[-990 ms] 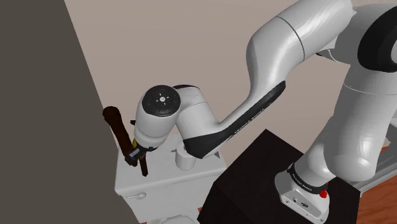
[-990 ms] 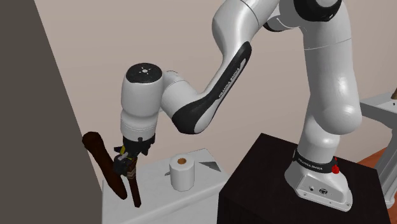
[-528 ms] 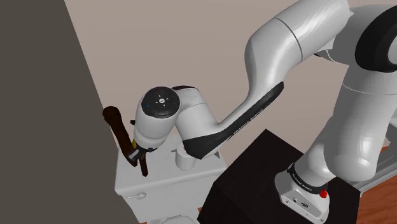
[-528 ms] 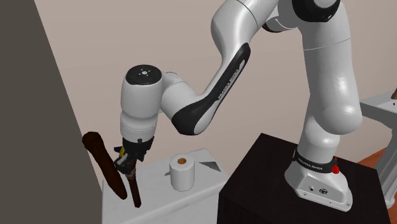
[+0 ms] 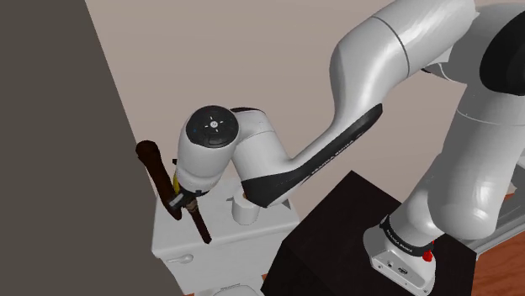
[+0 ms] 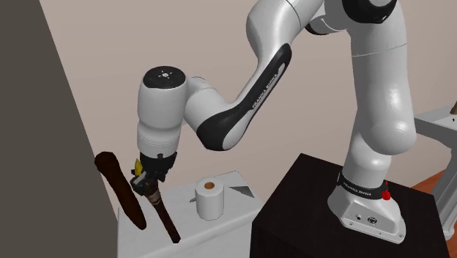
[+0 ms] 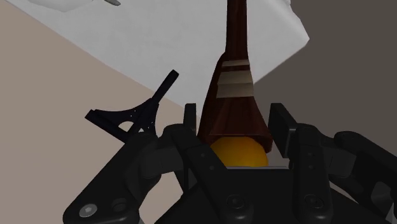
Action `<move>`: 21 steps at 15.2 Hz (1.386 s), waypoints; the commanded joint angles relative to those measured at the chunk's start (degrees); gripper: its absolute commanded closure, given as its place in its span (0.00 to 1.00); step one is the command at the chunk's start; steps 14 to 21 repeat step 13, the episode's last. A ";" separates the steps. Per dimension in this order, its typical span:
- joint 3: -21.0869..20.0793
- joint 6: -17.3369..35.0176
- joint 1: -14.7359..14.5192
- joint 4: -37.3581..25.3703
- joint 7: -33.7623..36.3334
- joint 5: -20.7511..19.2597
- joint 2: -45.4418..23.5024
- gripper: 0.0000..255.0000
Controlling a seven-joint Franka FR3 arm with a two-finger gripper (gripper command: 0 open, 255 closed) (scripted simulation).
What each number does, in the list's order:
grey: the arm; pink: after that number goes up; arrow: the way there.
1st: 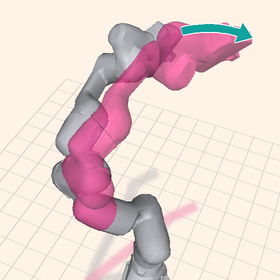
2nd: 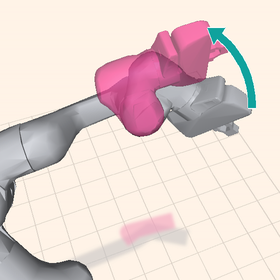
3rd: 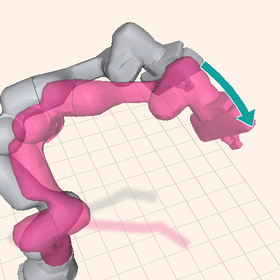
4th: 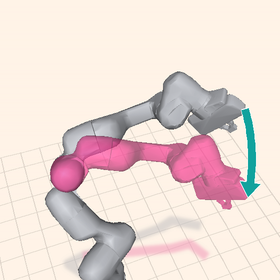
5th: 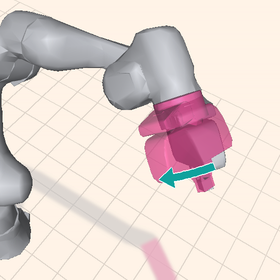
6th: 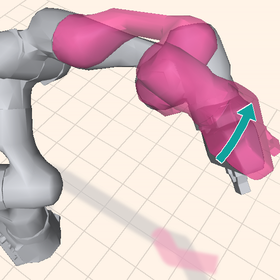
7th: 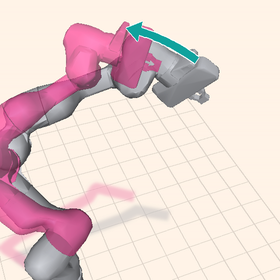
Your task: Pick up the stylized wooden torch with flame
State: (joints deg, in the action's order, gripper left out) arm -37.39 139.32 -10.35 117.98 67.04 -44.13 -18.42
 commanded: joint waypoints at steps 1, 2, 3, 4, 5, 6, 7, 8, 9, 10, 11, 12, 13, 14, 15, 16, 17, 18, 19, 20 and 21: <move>-0.69 -0.76 0.53 -0.15 -1.29 1.56 1.12 1.00; -1.02 -1.14 0.78 -0.25 -1.93 2.32 1.66 1.00; -1.33 -1.54 1.02 -0.37 -2.57 3.08 2.19 1.00; -1.64 -1.94 1.26 -0.50 -3.21 3.83 2.72 1.00; -1.93 -2.35 1.49 -0.65 -3.84 4.57 3.24 1.00; -2.21 -2.77 1.71 -0.81 -4.46 5.31 3.75 1.00; -2.49 -3.20 1.92 -0.99 -5.08 6.05 4.26 1.00; -2.74 -3.63 2.13 -1.18 -5.70 6.77 4.76 1.00; -2.99 -4.07 2.32 -1.38 -6.31 7.49 5.26 1.00; -3.23 -4.52 2.51 -1.60 -6.92 8.19 5.74 1.00; -3.45 -4.98 2.69 -1.83 -7.51 8.89 6.22 1.00; -3.48 -5.05 2.71 -1.87 -7.60 8.99 6.29 1.00; -3.48 -5.04 2.71 -1.87 -7.61 9.00 6.29 1.00; -3.48 -5.04 2.71 -1.87 -7.61 9.00 6.29 1.00; -3.48 -5.04 2.71 -1.87 -7.61 9.00 6.29 1.00; -3.48 -5.04 2.71 -1.87 -7.61 9.00 6.29 1.00; -3.48 -5.04 2.71 -1.87 -7.61 9.00 6.29 1.00; -3.48 -5.04 2.71 -1.87 -7.61 9.00 6.29 1.00; -3.48 -5.04 2.71 -1.87 -7.61 9.00 6.29 1.00; -3.48 -5.04 2.71 -1.87 -7.61 9.00 6.29 1.00; -3.48 -5.04 2.71 -1.87 -7.61 9.00 6.29 1.00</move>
